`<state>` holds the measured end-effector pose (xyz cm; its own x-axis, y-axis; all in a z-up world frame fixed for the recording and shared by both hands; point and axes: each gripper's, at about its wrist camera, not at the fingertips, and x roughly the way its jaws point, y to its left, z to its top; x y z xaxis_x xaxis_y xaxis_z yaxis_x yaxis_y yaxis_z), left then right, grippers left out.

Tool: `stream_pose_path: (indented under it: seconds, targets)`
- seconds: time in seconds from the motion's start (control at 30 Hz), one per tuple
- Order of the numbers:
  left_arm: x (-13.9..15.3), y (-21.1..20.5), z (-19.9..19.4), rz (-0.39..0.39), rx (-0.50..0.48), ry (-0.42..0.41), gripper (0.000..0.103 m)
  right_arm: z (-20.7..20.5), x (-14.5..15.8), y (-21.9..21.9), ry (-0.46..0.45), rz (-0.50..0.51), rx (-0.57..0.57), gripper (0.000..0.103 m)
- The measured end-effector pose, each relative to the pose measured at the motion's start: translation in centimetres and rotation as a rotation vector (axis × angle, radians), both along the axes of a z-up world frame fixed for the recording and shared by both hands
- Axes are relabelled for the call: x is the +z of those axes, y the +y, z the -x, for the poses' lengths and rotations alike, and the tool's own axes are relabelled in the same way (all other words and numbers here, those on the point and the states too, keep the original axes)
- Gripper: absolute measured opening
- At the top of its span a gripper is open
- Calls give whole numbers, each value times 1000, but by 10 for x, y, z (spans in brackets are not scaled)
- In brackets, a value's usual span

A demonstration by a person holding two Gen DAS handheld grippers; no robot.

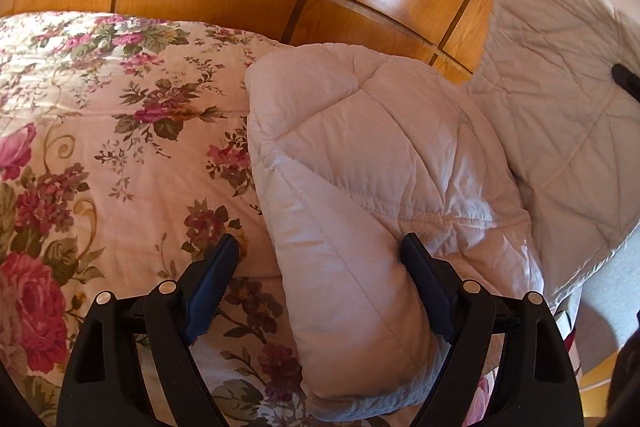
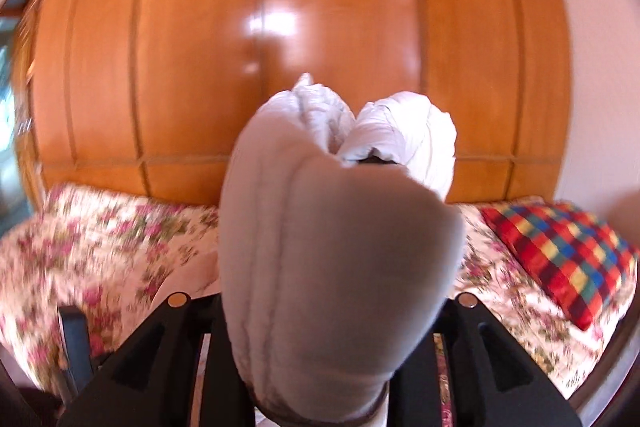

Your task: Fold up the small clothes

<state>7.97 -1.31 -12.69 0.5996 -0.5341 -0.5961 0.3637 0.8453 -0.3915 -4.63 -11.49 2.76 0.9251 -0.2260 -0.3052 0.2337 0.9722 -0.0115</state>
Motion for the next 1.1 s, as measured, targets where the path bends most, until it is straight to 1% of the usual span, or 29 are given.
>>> stream_pose_path:
  seconds: [0.17, 0.3, 0.37, 0.43, 0.47, 0.57, 0.63, 0.67, 0.7, 0.73, 0.8, 0.83, 0.87, 0.93, 0.97, 1.0, 1.07, 1.1]
  targets:
    - [-1, 5, -2, 30, -9, 16, 82, -15, -25, 54, 79, 111, 113, 31]
    - [1, 11, -6, 67, -16, 46, 82, -30, -52, 92, 151, 227, 202, 34]
    - [3, 18, -9, 79, -12, 56, 82, -33, -66, 105, 181, 279, 241, 36]
    - [7, 35, -10, 118, 10, 61, 82, -33, -76, 112, 202, 317, 261, 38]
    - [8, 43, -11, 136, 21, 62, 82, -34, -81, 115, 205, 334, 268, 41]
    - [10, 81, -13, 236, 81, 77, 82, -33, -94, 120, 218, 367, 291, 47]
    - [10, 111, -16, 378, 114, 111, 82, -36, -98, 120, 227, 378, 306, 51]
    - [11, 117, -19, 420, 113, 125, 82, -34, -100, 117, 235, 383, 313, 54]
    - [12, 123, -23, 479, 99, 145, 82, -35, -104, 120, 244, 394, 325, 56]
    - [16, 126, -27, 530, 78, 159, 82, -35, -107, 121, 252, 404, 334, 60]
    - [27, 123, -35, 596, 17, 169, 82, -35, -113, 125, 271, 434, 358, 65]
    - [34, 118, -39, 606, -18, 172, 82, -35, -116, 128, 276, 445, 377, 70]
    - [42, 109, -46, 609, -73, 174, 82, -37, -118, 131, 279, 450, 391, 71]
    - [51, 92, -58, 597, -140, 199, 82, -36, -122, 134, 291, 459, 416, 72]
    - [54, 87, -63, 585, -151, 209, 82, -36, -125, 135, 299, 466, 430, 72]
    - [61, 75, -72, 549, -175, 224, 82, -35, -127, 136, 305, 471, 441, 72]
    - [72, 59, -81, 477, -203, 218, 83, -33, -130, 135, 312, 480, 449, 72]
    - [77, 50, -84, 437, -221, 215, 85, -33, -133, 135, 313, 486, 449, 72]
